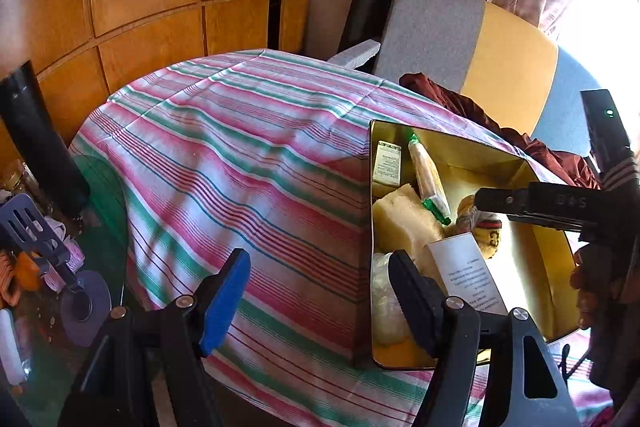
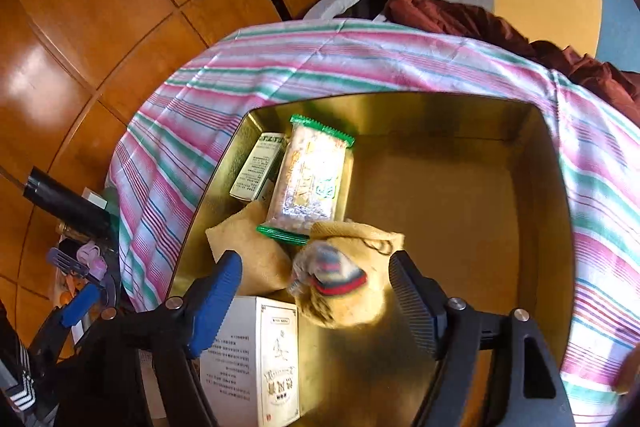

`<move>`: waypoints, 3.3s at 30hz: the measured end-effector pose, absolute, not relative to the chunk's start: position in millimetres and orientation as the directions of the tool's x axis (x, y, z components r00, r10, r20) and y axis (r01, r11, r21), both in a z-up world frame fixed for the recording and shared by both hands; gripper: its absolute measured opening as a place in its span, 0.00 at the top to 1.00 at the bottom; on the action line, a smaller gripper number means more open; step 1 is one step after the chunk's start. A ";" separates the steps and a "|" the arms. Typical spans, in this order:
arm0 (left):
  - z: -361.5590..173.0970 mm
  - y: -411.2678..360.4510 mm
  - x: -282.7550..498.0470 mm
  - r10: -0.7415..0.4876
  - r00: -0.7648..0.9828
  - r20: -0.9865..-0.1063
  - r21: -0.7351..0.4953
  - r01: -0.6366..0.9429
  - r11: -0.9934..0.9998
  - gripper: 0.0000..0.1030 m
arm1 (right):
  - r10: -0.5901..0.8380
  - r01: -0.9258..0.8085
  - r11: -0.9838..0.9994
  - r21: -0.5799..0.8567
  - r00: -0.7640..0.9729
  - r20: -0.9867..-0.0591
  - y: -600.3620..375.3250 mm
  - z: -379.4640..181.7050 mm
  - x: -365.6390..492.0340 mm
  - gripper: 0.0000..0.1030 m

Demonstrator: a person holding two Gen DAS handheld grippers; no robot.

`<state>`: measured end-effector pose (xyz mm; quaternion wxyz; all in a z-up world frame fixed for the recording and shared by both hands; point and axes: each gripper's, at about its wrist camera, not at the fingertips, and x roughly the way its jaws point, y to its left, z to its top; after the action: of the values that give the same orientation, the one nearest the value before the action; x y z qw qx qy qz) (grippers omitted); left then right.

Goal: Organize objects
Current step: 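Lower the plush toy into the gold box and open the right tool, then move both tools from the gold box back to the pile of items, then grasp the yellow sponge with the left tool, then lift the sponge with the left tool while the right tool moves to the purple pouch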

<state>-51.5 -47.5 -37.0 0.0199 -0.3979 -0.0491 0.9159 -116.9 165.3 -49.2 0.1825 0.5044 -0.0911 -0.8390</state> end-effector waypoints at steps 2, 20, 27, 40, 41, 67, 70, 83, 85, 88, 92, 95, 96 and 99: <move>-34.1 -44.9 -50.2 0.078 -0.689 -0.721 -0.102 -0.006 -0.995 0.29 | -0.384 0.213 -0.923 0.321 -0.438 -0.813 170.3 -44.3 -113.9 0.25; -6.4 0.1 -37.6 0.123 -0.721 -0.682 -0.041 -0.130 -0.991 0.24 | -0.130 0.015 -0.988 0.151 -0.602 -0.788 289.6 -16.7 -44.9 0.23; -0.6 36.2 -35.4 0.171 -0.714 -0.679 -0.016 -0.219 -0.976 0.23 | 0.033 -0.178 -0.979 0.101 -0.626 -0.779 385.8 -5.3 -11.8 0.22; 8.7 117.3 -27.9 0.289 -0.675 -0.679 0.004 -0.397 -0.918 0.20 | 0.298 -0.676 -0.705 0.216 -0.559 -0.774 552.8 -34.3 54.9 0.19; 9.7 125.0 -26.8 0.304 -0.669 -0.679 0.002 -0.416 -0.910 0.19 | 0.293 -0.700 -0.665 0.261 -0.565 -0.771 562.7 -35.9 62.1 0.19; -53.8 412.8 -19.7 0.473 -0.311 -0.824 -0.107 -0.735 -0.670 0.14 | 0.238 -0.744 -0.466 0.479 -0.627 -0.742 605.8 -49.8 94.9 0.19; -61.9 431.2 -27.9 0.464 -0.293 -0.836 -0.129 -0.718 -0.684 0.10 | 0.256 -0.746 -0.427 0.512 -0.642 -0.722 611.7 -48.5 104.9 0.19; -107.5 452.0 -46.1 0.449 -0.269 -0.852 -0.142 -0.707 -0.693 0.14 | 0.251 -0.767 -0.172 0.618 -0.640 -0.726 645.9 -75.8 139.3 0.19; -107.2 448.0 -43.7 0.470 -0.273 -0.839 -0.145 -0.722 -0.677 0.19 | 0.251 -0.774 -0.159 0.613 -0.632 -0.733 646.6 -78.0 141.2 0.19; -105.4 440.6 -39.1 0.495 -0.276 -0.824 -0.148 -0.738 -0.658 0.29 | 0.261 -0.782 -0.146 0.606 -0.621 -0.739 646.9 -78.9 144.9 0.19; -102.9 429.3 -29.6 0.519 -0.283 -0.806 -0.151 -0.750 -0.644 0.40 | 0.263 -0.808 -0.140 0.572 -0.587 -0.766 647.4 -80.8 145.2 0.19; -105.9 423.8 -23.5 0.544 -0.300 -0.784 -0.135 -0.772 -0.621 0.40 | 0.276 -0.831 -0.105 0.547 -0.553 -0.787 650.8 -84.6 151.0 0.19; -106.7 422.6 -23.2 0.547 -0.302 -0.781 -0.128 -0.779 -0.613 0.40 | 0.281 -0.839 -0.097 0.536 -0.539 -0.794 651.7 -85.3 152.3 0.19; -108.0 428.3 -25.6 0.540 -0.298 -0.787 -0.120 -0.785 -0.607 0.39 | 0.281 -0.846 -0.092 0.526 -0.529 -0.801 652.1 -86.6 151.0 0.19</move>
<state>-25.6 428.3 -108.0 0.4183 -0.4195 0.1461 0.7922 151.0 652.1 -86.6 -0.4079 0.2634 -0.5362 -0.6905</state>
